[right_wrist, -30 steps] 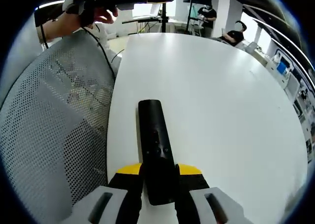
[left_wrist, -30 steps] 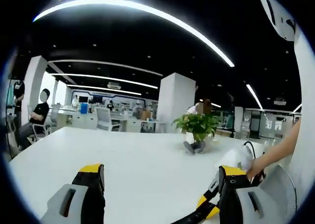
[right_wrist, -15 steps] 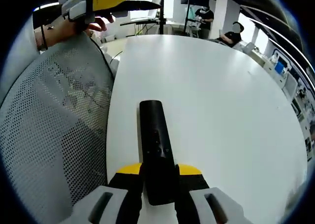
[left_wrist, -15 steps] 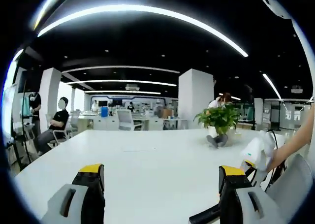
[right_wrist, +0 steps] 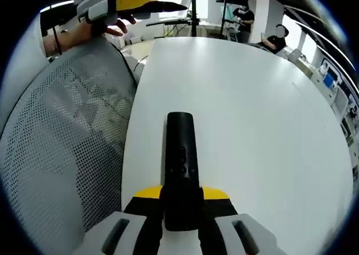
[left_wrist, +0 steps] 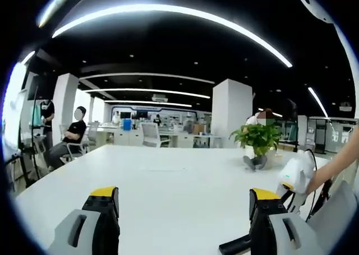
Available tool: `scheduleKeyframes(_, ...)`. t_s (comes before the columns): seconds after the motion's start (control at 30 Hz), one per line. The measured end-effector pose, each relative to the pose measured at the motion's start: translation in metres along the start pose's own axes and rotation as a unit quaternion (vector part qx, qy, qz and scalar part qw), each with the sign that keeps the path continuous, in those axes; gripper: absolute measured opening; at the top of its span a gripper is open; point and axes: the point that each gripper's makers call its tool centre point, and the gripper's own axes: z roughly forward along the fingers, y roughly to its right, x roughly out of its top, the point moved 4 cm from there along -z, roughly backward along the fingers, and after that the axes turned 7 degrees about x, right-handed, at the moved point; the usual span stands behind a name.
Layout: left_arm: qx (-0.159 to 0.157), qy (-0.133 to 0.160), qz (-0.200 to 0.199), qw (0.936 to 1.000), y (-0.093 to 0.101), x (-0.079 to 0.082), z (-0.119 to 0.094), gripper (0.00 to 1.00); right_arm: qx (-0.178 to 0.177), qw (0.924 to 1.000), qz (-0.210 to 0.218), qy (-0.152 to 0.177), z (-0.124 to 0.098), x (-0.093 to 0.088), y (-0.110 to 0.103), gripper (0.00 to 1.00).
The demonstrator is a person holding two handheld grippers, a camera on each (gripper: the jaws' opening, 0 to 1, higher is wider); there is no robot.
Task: Press the specified remote control buttons in sequence, fully releasing each button before pressing the next.
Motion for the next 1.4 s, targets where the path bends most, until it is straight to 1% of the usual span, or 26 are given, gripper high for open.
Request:
scheduleKeyframes(0.23,0.005,0.011,-0.007,0.9999,-0.003,0.003,-0.001,1.0,0.007,0.9999,-0.006,-0.003,0.0,0.004,0.016,0.21)
scheduleKeyframes(0.37,0.008,0.007,-0.009,0.9999,-0.004,0.002,-0.001,1.0,0.012,0.9999,-0.005,-0.001,-0.001,0.005,0.025,0.21)
scheduleKeyframes(0.77,0.011,0.001,-0.013,0.9999,-0.004,0.001,-0.001,1.0,0.017,0.9998,-0.008,-0.012,-0.002,0.011,0.051,0.21)
scheduleKeyframes(0.9,0.012,0.004,-0.014,0.9998,-0.005,0.001,-0.001,1.0,0.019,0.9996,-0.01,-0.017,-0.003,0.013,0.061,0.21)
scheduleKeyframes(1.23,0.01,-0.004,-0.014,0.9998,-0.005,-0.001,-0.001,1.0,0.015,0.9996,-0.006,-0.025,-0.005,0.016,0.09,0.21)
scheduleKeyframes(1.4,0.01,-0.008,-0.013,0.9998,-0.005,-0.002,-0.001,1.0,0.013,0.9996,-0.003,-0.026,-0.007,0.018,0.101,0.21)
